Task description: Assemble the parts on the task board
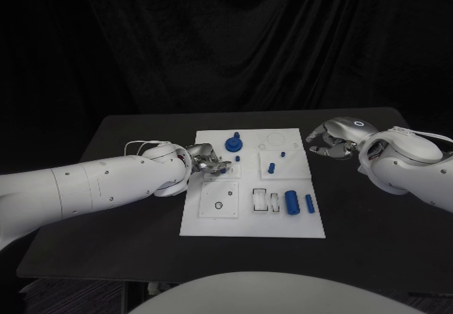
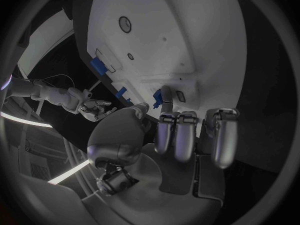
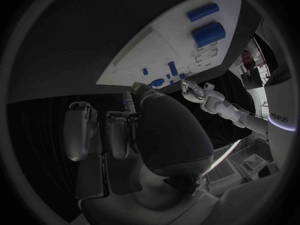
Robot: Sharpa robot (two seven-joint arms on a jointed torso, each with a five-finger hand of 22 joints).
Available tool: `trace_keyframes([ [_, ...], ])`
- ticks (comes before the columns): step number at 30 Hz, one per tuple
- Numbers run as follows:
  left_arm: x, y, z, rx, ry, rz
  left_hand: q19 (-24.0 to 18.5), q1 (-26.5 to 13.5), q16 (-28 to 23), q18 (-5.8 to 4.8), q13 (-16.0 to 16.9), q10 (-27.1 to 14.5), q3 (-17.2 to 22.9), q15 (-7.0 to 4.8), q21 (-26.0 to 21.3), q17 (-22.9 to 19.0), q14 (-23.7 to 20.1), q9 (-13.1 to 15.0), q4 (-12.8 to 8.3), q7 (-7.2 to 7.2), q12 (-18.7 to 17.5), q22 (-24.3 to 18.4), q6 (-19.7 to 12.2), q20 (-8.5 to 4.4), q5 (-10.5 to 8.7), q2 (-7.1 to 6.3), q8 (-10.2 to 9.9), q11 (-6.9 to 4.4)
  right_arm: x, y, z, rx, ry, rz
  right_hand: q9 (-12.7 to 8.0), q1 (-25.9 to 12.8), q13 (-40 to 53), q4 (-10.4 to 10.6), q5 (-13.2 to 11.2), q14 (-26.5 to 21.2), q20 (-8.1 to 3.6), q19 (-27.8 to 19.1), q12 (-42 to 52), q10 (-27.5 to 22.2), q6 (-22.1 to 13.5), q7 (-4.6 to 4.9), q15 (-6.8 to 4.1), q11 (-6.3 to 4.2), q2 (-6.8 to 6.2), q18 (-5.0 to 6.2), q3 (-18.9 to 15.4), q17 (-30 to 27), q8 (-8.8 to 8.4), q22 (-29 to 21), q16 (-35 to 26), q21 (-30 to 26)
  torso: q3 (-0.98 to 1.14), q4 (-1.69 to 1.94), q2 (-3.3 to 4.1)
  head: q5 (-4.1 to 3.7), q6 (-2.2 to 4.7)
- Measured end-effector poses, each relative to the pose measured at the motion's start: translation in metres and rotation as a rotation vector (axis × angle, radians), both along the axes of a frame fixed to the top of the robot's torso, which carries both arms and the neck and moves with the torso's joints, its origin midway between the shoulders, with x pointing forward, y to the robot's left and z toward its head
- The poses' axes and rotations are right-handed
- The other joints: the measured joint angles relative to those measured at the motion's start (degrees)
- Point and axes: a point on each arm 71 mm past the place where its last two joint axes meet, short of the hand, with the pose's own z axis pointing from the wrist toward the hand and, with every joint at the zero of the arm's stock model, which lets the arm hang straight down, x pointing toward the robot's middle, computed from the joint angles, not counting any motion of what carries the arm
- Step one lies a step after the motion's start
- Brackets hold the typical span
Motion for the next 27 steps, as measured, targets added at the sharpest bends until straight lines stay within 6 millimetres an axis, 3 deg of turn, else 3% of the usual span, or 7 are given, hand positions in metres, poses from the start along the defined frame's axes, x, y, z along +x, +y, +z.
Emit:
trace_keyframes([
  [6,-0.001,0.002,0.000,-0.025,-0.028,0.000,0.2,-2.3,0.0,0.00,0.0,-0.2,-2.5,0.19,0.0,0.0,-0.2,-0.3,0.0,0.50,0.0,0.0,-0.5,0.20,-0.24,1.40,0.0,0.19,0.000,0.000,0.000,0.000,0.000,-0.001,0.0,0.0,0.0,0.2,0.0,0.0,0.00,0.0,0.0,0.0,0.0,0.00,0.00,0.00,0.00,0.00,0.2,0.0,0.00,0.0,0.0,0.0,-0.01,0.03,0.02,0.04,0.01],
  [13,-0.005,0.008,0.004,-0.067,-0.089,0.019,0.2,1.9,0.0,0.00,0.0,-0.2,-4.3,0.19,1.0,0.0,-0.2,4.2,-0.3,-0.08,0.0,0.0,-0.5,0.20,3.05,0.83,2.8,0.19,0.000,-0.002,0.000,-0.001,0.001,-0.004,0.0,0.0,0.0,0.2,0.2,0.0,0.00,0.0,0.0,0.0,0.0,0.00,0.00,0.00,0.00,0.00,0.2,0.0,0.00,0.0,0.0,0.0,-0.01,0.02,-0.01,-0.19,0.01],
  [24,0.015,0.016,0.051,-0.057,-0.170,0.044,0.2,3.1,0.0,0.00,0.0,0.0,-5.5,0.17,1.3,0.0,-0.2,5.7,-0.2,-0.29,0.0,0.0,-0.3,0.20,3.18,0.53,3.6,-0.03,0.000,-0.003,0.000,-0.002,0.001,-0.007,-0.1,0.0,0.0,0.4,0.7,0.0,0.00,0.0,0.0,0.0,0.0,0.00,0.00,0.00,0.00,0.00,0.4,0.0,0.00,0.0,0.0,0.0,-0.02,-0.08,-0.02,0.06,0.01],
  [27,0.018,0.018,0.058,-0.039,-0.164,0.045,0.0,7.1,0.0,0.00,0.0,-0.2,-5.8,-0.24,1.3,0.0,-0.2,7.0,-0.5,-0.80,0.0,0.0,-0.9,-0.02,5.42,0.10,4.0,-0.22,0.000,-0.002,0.000,-0.002,0.001,-0.007,-0.1,0.0,0.0,0.4,0.7,0.0,0.00,0.0,0.0,0.0,0.0,0.00,0.00,0.00,0.00,0.00,0.4,0.0,0.00,0.0,0.0,0.0,-0.01,-0.18,-0.01,0.20,0.01],
])
